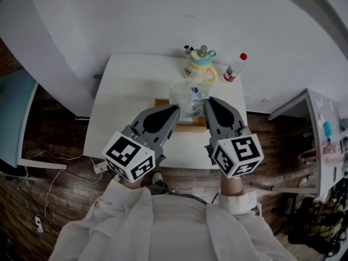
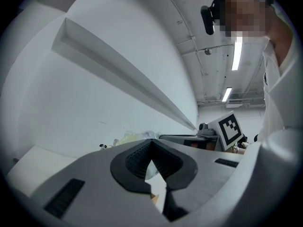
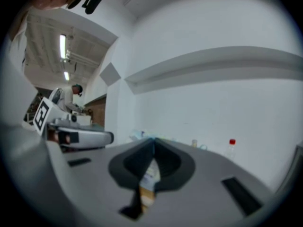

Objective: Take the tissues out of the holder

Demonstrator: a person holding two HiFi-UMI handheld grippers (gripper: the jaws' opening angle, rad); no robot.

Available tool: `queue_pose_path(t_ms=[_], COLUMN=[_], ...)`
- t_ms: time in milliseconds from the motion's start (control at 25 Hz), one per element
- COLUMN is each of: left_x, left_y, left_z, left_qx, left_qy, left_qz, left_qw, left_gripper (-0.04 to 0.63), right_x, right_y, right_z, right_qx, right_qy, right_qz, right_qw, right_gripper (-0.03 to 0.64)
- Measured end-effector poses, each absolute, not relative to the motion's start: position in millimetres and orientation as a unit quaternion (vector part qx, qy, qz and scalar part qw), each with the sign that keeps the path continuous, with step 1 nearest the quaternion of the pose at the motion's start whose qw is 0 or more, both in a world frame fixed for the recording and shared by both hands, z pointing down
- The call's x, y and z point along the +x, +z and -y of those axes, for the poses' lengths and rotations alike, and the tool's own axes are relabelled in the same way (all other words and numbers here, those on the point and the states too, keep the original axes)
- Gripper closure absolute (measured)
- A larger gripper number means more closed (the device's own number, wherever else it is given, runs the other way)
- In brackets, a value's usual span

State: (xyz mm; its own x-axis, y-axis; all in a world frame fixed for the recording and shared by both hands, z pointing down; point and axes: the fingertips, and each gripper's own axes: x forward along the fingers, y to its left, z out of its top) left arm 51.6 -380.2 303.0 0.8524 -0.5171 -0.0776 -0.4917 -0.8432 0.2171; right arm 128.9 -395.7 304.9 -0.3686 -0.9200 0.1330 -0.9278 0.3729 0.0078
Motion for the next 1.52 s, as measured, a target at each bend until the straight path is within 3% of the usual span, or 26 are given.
queue_pose_path(t_ms=[240, 1520], left_x=[44.1, 48.1], left_y=[305.1, 336.8], left_z=[376.6, 375.4], left_qx=[0.956, 0.954], left_qy=[-0.059, -0.028], left_qz=[0.271, 0.270], left_qw=[0.094, 0.125], left_gripper=[0.577, 0.577], right_x=[123.4, 127.1], right_y=[301.7, 326.2], right_z=[386.8, 384.6], right_qx=[0.560, 0.566], right_qy=[0.030, 0.045], right_qz=[0.828, 0.819], right_qw=[0.029, 0.078], right_gripper=[0.604, 0.604])
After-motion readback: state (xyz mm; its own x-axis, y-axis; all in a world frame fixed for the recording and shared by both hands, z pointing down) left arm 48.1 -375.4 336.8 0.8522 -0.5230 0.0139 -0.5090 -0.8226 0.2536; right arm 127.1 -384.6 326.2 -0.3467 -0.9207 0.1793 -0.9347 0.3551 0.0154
